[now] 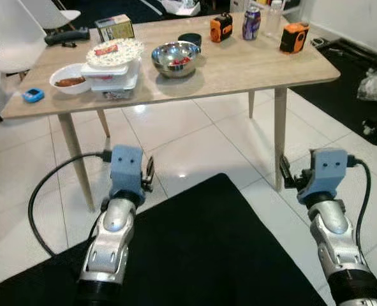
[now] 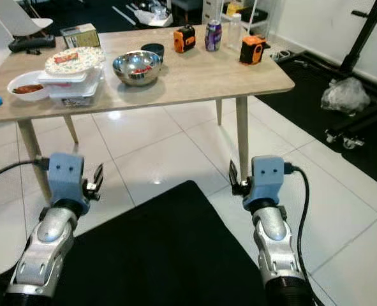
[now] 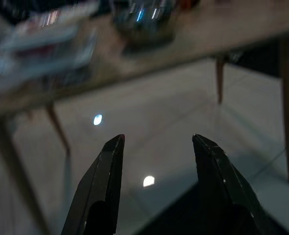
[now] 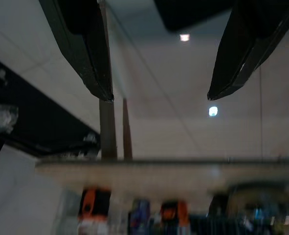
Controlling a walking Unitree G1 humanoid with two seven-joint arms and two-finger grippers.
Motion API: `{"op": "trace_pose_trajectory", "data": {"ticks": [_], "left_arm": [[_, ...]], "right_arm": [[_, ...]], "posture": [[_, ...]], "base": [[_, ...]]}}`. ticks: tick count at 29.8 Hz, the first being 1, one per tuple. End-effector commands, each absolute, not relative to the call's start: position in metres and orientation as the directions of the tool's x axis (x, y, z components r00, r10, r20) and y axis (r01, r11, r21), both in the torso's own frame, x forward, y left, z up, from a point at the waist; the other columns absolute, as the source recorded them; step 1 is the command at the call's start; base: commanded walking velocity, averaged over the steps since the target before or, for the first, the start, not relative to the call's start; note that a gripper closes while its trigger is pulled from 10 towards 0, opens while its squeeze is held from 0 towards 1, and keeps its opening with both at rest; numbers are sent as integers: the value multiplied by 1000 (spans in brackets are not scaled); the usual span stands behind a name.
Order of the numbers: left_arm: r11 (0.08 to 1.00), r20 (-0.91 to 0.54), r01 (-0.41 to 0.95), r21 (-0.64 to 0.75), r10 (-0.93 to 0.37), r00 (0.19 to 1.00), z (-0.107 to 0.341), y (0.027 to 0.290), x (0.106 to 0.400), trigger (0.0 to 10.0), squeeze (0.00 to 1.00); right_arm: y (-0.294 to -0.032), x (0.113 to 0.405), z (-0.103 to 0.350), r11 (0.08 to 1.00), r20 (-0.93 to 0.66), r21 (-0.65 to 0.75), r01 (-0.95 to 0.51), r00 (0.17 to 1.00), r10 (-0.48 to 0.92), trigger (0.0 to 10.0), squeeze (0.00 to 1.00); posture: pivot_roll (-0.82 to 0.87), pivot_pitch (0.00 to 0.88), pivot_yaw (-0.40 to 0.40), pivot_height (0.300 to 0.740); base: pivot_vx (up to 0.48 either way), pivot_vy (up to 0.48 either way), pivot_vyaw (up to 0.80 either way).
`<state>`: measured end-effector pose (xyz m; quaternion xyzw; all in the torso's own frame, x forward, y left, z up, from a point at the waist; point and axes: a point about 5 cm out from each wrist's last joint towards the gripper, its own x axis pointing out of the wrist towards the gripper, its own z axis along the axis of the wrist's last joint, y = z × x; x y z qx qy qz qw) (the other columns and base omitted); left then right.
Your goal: Restocking fridge
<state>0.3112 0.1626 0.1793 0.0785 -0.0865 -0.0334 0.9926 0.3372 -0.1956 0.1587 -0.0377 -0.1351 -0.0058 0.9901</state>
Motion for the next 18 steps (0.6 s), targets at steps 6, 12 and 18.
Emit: {"op": "trace_pose_trajectory", "data": {"ticks": [6,12,18], "left_arm": [[979,202,117,168,-150,968,194,148,310,10000,0],[978,197,121,169,-154,968,193,148,310,10000,0],[976,188,125,177,-158,969,193,148,309,10000,0]], "right_arm": [[-194,339,173,998,306,-34,53,951,-40,10000,0],[-192,339,174,998,308,-31,47,951,-36,10000,0],[-187,340,176,999,310,-26,41,950,-30,10000,0]], "posture": [[-6,131,81,737],[-2,126,78,737],[2,121,77,737]], "base": [[372,0,0],[371,0,0],[370,0,0]]}}
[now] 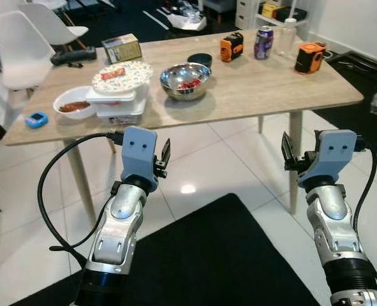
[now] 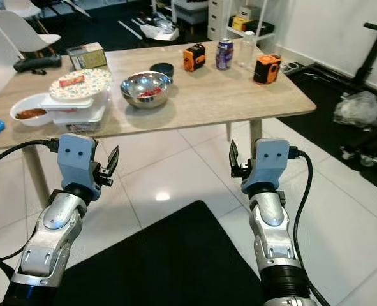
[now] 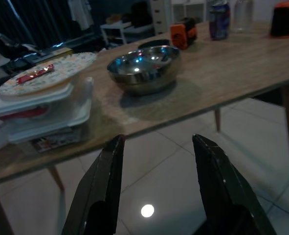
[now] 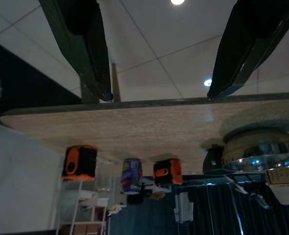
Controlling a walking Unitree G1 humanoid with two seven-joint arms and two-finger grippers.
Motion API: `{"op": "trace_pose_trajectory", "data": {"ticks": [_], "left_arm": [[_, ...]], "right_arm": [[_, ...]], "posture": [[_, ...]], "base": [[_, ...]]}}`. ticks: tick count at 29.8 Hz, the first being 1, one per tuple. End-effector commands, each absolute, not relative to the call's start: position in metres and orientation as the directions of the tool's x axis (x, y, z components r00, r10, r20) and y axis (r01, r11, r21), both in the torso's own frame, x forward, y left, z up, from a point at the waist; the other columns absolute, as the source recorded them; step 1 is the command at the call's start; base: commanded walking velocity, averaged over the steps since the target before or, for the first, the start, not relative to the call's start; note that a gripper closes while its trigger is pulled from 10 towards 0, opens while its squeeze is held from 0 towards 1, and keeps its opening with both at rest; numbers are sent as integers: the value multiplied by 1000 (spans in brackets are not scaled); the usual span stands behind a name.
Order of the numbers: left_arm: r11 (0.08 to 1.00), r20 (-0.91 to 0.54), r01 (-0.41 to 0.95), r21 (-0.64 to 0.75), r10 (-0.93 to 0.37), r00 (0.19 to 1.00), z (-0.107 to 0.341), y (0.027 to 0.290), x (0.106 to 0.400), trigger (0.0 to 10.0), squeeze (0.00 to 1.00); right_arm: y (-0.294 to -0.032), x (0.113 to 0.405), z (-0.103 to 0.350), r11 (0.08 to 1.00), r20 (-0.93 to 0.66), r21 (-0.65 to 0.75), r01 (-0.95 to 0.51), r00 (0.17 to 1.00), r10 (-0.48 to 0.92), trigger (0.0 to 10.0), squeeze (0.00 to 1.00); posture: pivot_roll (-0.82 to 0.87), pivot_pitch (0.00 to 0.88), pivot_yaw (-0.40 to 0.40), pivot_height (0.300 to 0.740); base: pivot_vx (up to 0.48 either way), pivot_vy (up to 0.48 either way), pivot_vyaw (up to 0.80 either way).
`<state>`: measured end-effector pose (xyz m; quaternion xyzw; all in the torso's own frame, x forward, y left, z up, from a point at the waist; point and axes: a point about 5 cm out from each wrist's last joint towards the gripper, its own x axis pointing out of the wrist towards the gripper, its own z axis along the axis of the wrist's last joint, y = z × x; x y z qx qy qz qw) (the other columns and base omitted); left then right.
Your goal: Restocking fridge
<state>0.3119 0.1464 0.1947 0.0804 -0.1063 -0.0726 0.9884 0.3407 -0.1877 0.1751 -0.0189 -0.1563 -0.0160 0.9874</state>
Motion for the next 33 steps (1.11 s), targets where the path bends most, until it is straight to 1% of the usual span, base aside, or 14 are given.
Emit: {"op": "trace_pose_trajectory", "data": {"ticks": [1,4,9,17,22,33], "left_arm": [[976,188,125,177,-158,969,193,148,309,10000,0],[975,184,132,178,-165,969,191,147,308,10000,0],[974,175,148,174,-179,968,189,145,308,10000,0],[973,169,153,176,-183,969,189,144,309,10000,0],[973,161,140,185,-171,972,188,146,308,10000,0],[973,155,133,187,-163,974,186,146,308,10000,0]], "right_arm": [[-187,340,176,999,310,-26,41,950,-30,10000,0],[-185,339,175,998,308,-44,44,951,-29,10000,0],[-197,340,167,992,264,-65,111,960,-90,10000,0],[-199,338,166,993,261,-59,105,962,-87,10000,0],[-193,338,164,994,254,-60,86,965,-68,10000,0],[-193,338,163,995,249,-61,74,967,-57,10000,0]], "posture": [[2,121,77,737],[2,119,76,737],[-3,121,79,737],[-6,123,79,737],[-3,124,77,737],[-4,126,74,737]], "base": [[371,0,0],[364,0,0],[368,0,0],[369,0,0],[480,0,0],[480,0,0]]}}
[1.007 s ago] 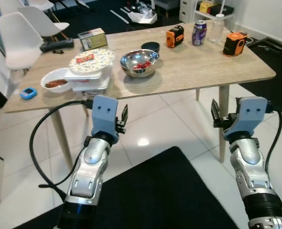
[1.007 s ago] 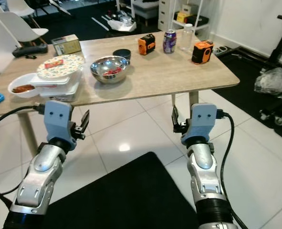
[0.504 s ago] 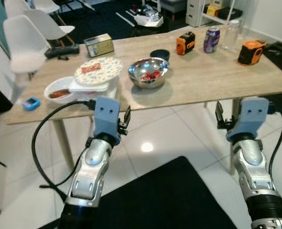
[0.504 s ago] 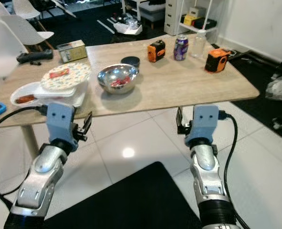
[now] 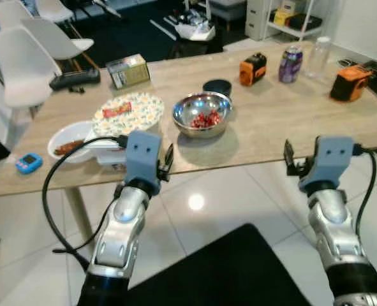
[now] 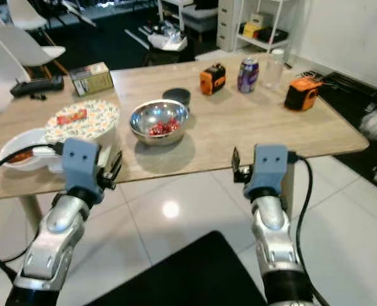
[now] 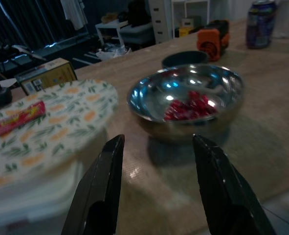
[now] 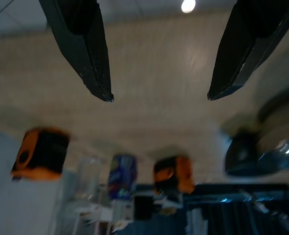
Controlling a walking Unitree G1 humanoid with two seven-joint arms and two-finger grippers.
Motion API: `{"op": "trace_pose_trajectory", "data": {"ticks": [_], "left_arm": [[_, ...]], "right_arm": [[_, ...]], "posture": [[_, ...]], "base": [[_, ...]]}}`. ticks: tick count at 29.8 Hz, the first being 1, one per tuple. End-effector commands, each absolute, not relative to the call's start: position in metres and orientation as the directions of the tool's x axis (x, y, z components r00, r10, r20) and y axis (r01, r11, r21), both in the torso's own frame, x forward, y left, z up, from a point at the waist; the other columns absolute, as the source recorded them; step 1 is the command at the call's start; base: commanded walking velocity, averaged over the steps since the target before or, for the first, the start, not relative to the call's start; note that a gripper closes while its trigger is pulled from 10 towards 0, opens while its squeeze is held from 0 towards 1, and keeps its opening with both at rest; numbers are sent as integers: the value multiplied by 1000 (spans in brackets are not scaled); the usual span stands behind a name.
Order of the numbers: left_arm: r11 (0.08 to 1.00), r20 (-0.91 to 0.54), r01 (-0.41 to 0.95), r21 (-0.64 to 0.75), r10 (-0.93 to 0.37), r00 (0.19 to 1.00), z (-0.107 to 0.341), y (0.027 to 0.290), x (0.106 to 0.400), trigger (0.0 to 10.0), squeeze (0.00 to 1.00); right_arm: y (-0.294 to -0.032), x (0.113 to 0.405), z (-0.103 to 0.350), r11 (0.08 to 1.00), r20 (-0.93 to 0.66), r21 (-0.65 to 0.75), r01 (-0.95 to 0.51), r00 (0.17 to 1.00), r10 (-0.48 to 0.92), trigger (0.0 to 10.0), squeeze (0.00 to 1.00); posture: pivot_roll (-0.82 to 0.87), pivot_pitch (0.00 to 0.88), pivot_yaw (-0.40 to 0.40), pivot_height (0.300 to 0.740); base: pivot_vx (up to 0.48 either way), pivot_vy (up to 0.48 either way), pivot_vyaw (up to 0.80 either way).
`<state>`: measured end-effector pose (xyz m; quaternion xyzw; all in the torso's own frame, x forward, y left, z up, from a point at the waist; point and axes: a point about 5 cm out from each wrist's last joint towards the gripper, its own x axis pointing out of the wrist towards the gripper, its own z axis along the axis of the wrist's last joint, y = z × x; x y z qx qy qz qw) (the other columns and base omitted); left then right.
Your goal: Restocking fridge
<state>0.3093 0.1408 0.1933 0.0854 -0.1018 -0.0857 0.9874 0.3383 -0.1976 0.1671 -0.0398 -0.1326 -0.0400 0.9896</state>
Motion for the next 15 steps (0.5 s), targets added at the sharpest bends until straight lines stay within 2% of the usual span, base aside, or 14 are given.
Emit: {"op": "trace_pose_trajectory", "data": {"ticks": [1,10,12,15], "left_arm": [[973,155,133,186,-162,975,186,146,308,10000,0],[975,161,128,179,-157,974,187,147,307,10000,0],[976,164,129,176,-158,974,187,146,307,10000,0],[964,192,150,220,-194,962,190,143,304,10000,0]], "right_arm": [[-193,338,162,995,248,-61,74,967,-57,10000,0],[-193,338,162,995,245,-63,73,968,-55,10000,0],[-194,338,162,995,245,-64,73,968,-56,10000,0],[-195,337,161,995,243,-65,75,968,-57,10000,0]], "posture": [[-4,127,74,737],[-5,131,72,737],[-5,132,71,737],[-5,133,70,737]], "base": [[480,0,0],[464,0,0],[270,0,0],[0,0,0]]}}
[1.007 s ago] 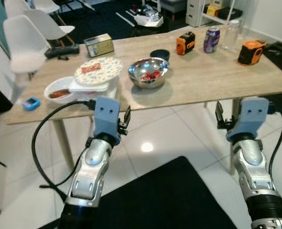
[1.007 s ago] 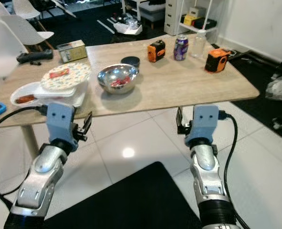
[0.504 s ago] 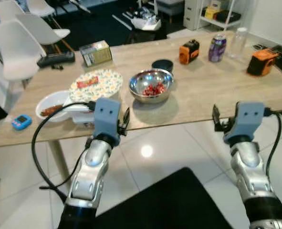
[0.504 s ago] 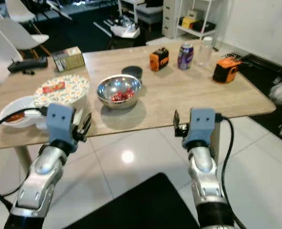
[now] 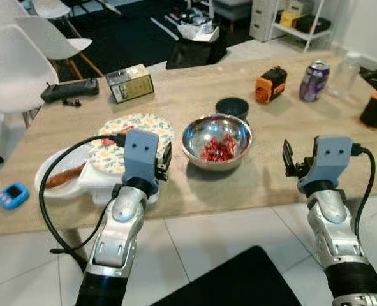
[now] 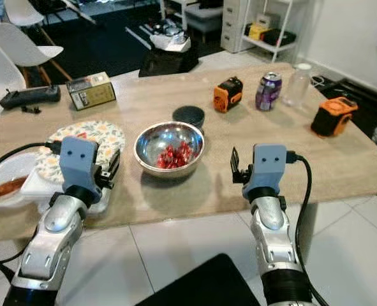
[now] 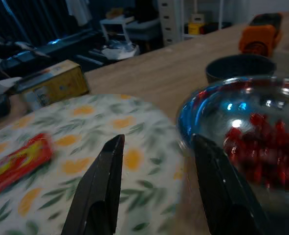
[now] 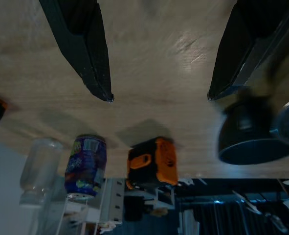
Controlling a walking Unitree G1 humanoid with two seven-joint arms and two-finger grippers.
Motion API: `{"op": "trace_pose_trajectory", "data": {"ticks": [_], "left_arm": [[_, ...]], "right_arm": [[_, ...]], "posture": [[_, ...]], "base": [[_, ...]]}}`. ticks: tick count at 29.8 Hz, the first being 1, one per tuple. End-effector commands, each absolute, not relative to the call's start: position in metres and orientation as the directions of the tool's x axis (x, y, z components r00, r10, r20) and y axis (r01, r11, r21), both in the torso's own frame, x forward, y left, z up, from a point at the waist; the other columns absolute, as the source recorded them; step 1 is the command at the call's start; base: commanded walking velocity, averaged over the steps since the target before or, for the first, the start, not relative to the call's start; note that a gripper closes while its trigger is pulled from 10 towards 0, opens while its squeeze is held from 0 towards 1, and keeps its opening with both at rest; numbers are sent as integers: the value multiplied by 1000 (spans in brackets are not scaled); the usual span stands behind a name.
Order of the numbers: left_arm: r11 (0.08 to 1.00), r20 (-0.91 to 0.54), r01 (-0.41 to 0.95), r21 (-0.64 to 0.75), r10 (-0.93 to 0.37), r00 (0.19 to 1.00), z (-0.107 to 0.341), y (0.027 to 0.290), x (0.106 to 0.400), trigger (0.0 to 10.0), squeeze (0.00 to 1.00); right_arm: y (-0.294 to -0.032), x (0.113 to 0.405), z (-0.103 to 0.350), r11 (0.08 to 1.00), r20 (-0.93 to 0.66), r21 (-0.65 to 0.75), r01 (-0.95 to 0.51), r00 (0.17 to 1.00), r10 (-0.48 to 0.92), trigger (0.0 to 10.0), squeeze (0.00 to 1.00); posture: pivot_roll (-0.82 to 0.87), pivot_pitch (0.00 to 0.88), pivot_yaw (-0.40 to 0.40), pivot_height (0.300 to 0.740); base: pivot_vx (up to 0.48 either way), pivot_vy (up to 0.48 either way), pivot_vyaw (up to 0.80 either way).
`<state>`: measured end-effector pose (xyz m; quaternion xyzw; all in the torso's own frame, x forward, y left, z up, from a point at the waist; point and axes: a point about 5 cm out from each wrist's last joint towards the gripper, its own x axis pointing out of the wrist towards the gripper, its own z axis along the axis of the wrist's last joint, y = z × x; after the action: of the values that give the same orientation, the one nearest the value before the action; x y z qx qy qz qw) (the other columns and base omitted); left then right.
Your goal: Restocking fridge
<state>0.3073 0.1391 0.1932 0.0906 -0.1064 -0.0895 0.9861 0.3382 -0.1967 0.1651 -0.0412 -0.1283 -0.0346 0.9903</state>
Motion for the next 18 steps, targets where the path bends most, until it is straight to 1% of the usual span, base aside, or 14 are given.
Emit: {"op": "trace_pose_trajectory", "data": {"ticks": [1,3,7,12,13,14,15,16,17,18], "left_arm": [[958,198,162,238,-211,957,191,141,302,10000,0],[958,198,162,238,-211,957,191,141,302,10000,0],[934,207,200,295,-267,941,192,132,299,10000,0],[929,204,221,297,-287,936,193,129,297,10000,0],[921,192,251,299,-316,929,192,125,294,10000,0],[921,192,251,299,-316,929,192,125,294,10000,0],[906,181,281,318,-349,920,193,123,289,10000,0],[906,181,281,318,-349,920,193,123,289,10000,0],[877,161,291,383,-373,914,194,126,282,10000,0],[877,161,291,383,-373,914,194,126,282,10000,0]], "right_arm": [[-195,337,161,995,242,-66,75,968,-57,10000,0],[-195,337,161,995,242,-66,75,968,-57,10000,0],[-195,337,159,995,236,-67,75,970,-57,10000,0],[-195,337,158,995,234,-68,73,971,-55,10000,0],[-195,337,157,995,232,-69,71,971,-54,10000,0],[-195,337,157,995,232,-69,71,971,-54,10000,0],[-195,336,156,995,228,-70,70,972,-52,10000,0],[-195,336,156,995,228,-70,70,972,-52,10000,0],[-195,336,155,995,224,-71,68,973,-50,10000,0],[-195,336,155,995,224,-71,68,973,-50,10000,0]], "posture": [[-4,133,71,737],[-4,133,71,737],[-4,134,71,737],[-2,134,70,737],[-1,135,70,737],[-1,135,70,737],[3,139,72,737],[3,139,72,737],[11,144,75,737],[11,144,75,737]], "base": [[0,0,0],[0,0,0],[0,0,0],[0,0,0],[0,0,0],[0,0,0],[0,0,0],[0,0,0],[0,0,0],[0,0,0]]}}
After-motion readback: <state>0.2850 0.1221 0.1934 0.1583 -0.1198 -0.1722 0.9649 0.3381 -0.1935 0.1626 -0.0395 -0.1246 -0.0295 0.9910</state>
